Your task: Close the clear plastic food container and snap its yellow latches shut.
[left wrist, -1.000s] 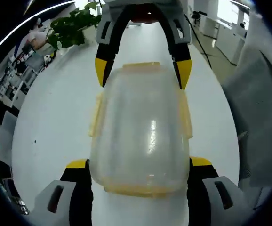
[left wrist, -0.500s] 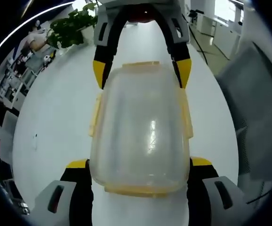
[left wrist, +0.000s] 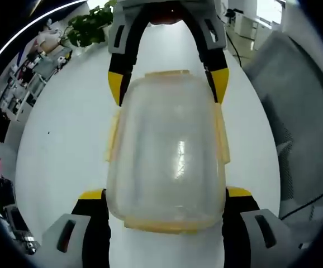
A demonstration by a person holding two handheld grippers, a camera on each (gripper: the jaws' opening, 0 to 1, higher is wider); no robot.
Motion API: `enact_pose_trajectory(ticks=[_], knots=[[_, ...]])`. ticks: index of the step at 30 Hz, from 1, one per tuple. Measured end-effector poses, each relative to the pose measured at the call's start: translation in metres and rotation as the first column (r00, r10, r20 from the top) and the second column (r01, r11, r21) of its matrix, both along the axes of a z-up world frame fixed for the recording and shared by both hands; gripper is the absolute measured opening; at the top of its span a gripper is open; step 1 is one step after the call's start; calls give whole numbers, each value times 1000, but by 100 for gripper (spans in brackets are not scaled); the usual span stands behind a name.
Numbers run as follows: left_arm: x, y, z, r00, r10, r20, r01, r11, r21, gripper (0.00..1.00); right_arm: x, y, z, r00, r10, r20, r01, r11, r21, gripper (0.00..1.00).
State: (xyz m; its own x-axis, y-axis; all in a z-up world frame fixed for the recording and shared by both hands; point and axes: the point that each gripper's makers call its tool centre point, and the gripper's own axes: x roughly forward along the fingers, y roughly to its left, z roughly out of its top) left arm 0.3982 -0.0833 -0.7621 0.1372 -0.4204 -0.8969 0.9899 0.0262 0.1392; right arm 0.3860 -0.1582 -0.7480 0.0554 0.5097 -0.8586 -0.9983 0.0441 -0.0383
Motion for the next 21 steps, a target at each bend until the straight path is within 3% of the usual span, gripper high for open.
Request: enact_pose_trajectory(ticks=[4,8,21], knots=[[-2,12,0,1000,8,1,-8,1000,-3,81,0,10,-1,1000,8,4,-8,1000,-6,74],[-1,11,0,1000,7,-1,-7,1000,-9,81,1,10,-2,1000,18,-3,-18,1000,-11,75],[34,10,-2,1000,11,-8,-11,1000,-15,81,37,11,-3,999,31,-15,-31,999,-20,76]])
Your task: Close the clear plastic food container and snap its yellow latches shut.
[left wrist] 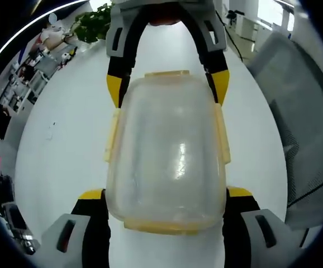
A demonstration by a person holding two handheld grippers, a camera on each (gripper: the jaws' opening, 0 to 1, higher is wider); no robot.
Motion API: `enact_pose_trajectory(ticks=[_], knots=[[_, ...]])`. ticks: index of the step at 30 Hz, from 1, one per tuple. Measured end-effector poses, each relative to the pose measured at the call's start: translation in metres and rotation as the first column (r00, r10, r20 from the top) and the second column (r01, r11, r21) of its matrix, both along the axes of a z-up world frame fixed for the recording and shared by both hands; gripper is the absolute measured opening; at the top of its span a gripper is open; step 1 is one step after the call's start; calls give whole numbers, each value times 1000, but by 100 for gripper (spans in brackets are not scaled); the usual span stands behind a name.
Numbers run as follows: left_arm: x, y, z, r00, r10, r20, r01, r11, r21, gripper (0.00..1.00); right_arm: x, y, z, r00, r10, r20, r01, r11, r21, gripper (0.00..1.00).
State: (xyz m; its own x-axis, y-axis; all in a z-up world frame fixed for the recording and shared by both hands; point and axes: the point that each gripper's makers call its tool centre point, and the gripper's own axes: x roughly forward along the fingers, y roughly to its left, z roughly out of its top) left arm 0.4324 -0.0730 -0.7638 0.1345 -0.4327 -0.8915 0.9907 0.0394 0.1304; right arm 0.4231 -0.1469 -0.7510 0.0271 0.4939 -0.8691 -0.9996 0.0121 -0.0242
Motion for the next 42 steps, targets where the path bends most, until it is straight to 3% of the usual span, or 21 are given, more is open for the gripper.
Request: enact_pose_trajectory(ticks=[15,18,24,32,34,35,36,38,40,42], knots=[[60,0,-1,1000,-8,0,8,1000,14,83,59,2,0,1000,-9,-16,9,1000,27,77],[69,-1,-5,999,-17,29,16,999,38,83,65,4,0,999,-14,-31,15,999,35,78],[69,-1,-3,1000,-17,18,16,1000,20,84,63,4,1,999,-6,-40,8,999,49,78],[73,1,-2,999,-5,42,3,999,53,83,68,5,4,999,-44,-24,45,998,45,78],[74,0,3,999,-2,53,0,999,40,83,73,6,10,995,-94,-21,95,993,70,85],[77,-3,8,997,49,60,-50,999,8,93,79,4,13,989,-145,-1,145,987,68,96],[80,-5,9,994,89,55,-89,996,-13,100,80,1,13,986,-164,-1,164,985,53,98],[80,5,11,993,112,48,-114,993,40,99,80,-2,13,989,-148,7,148,988,35,99],[79,5,16,992,104,65,-106,994,22,99,76,-6,12,987,-160,10,160,987,18,99],[72,7,18,991,125,44,-126,992,19,99,70,-7,13,986,-167,17,167,986,14,99]])
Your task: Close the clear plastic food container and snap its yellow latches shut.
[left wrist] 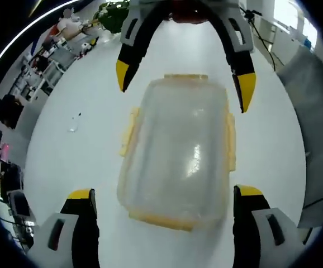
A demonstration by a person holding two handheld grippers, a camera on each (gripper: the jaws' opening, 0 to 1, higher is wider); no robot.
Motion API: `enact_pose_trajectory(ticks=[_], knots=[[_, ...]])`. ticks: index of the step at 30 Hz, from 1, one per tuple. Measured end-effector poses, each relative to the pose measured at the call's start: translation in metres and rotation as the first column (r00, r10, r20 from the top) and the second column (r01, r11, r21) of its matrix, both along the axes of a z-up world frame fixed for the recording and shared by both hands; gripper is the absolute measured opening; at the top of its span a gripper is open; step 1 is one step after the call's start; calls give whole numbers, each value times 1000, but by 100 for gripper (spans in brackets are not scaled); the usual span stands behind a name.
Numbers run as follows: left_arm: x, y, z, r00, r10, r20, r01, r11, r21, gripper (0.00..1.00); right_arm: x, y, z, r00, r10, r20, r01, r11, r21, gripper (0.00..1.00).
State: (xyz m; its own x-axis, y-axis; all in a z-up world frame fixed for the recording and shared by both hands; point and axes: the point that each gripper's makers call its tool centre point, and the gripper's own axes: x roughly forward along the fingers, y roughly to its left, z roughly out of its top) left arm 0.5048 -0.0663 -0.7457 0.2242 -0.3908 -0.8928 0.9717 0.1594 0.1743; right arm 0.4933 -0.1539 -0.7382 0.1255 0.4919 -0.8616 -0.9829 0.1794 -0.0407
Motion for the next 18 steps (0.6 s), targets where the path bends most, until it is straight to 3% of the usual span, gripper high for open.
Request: enact_pose_trajectory(ticks=[3,7,9,14,18], knots=[[-6,5,5,1000,9,11,-9,1000,0,99,-7,-2,8,999,-22,24,21,1000,19,99],[-19,8,15,996,84,-3,-84,995,-62,99,-21,-8,19,997,-64,33,62,996,59,92],[-26,11,17,995,102,-3,-102,992,-69,99,-31,-8,24,995,-95,19,93,991,92,93],[-47,15,23,992,123,4,-122,989,-79,99,-47,-16,27,993,-115,37,112,990,87,95],[-62,16,32,983,186,6,-183,974,-130,99,-60,-18,34,987,-158,39,153,982,114,98]])
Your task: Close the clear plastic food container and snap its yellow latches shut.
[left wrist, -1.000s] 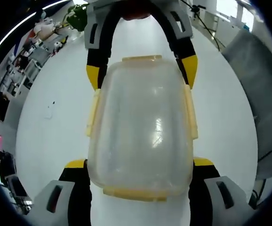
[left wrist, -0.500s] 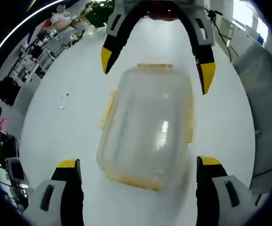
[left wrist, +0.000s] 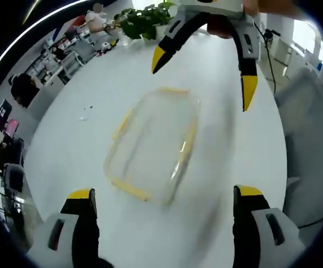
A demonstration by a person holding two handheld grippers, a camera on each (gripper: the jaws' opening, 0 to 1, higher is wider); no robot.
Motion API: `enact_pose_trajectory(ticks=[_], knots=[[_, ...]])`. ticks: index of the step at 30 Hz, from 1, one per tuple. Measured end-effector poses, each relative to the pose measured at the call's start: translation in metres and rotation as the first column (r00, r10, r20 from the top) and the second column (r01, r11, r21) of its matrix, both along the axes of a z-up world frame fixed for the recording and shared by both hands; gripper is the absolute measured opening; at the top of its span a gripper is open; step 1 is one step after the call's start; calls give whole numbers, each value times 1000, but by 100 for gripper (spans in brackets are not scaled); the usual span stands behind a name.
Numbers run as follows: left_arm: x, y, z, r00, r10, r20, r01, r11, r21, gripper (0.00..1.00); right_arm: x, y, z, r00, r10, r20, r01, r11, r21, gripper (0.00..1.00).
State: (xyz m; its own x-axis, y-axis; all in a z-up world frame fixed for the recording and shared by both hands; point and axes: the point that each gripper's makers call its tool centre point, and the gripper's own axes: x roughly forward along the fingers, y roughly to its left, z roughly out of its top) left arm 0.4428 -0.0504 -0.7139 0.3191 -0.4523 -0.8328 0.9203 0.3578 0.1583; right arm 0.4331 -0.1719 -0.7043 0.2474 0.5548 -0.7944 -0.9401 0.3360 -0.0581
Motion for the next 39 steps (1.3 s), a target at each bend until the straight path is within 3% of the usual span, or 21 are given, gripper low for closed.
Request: enact_pose_trajectory(ticks=[4,7,14,21,26,30,35,39], knots=[[-21,-2,8,1000,1,16,-1,1000,-19,99,-15,-6,2,1000,-11,1,11,1000,-14,99],[-34,-3,13,1000,3,22,-2,1000,-31,99,-26,-7,9,999,-36,-12,36,999,15,99],[-57,-3,23,996,84,18,-82,992,-99,99,-54,-9,22,999,-48,10,48,998,43,99],[-87,-3,34,992,126,16,-123,983,-139,99,-81,-16,35,994,-77,74,71,994,78,98],[-111,-3,42,984,177,-8,-175,964,-202,99,-100,-23,43,989,-128,68,118,985,128,98],[-128,1,41,982,190,-6,-187,960,-208,99,-117,-33,46,981,-185,65,172,972,163,99],[-146,5,44,965,260,-19,-255,924,-284,99,-143,-38,45,977,-212,36,201,958,207,99],[-160,7,39,960,279,-10,-271,921,-279,99,-157,-41,46,968,-250,34,234,940,247,99]])
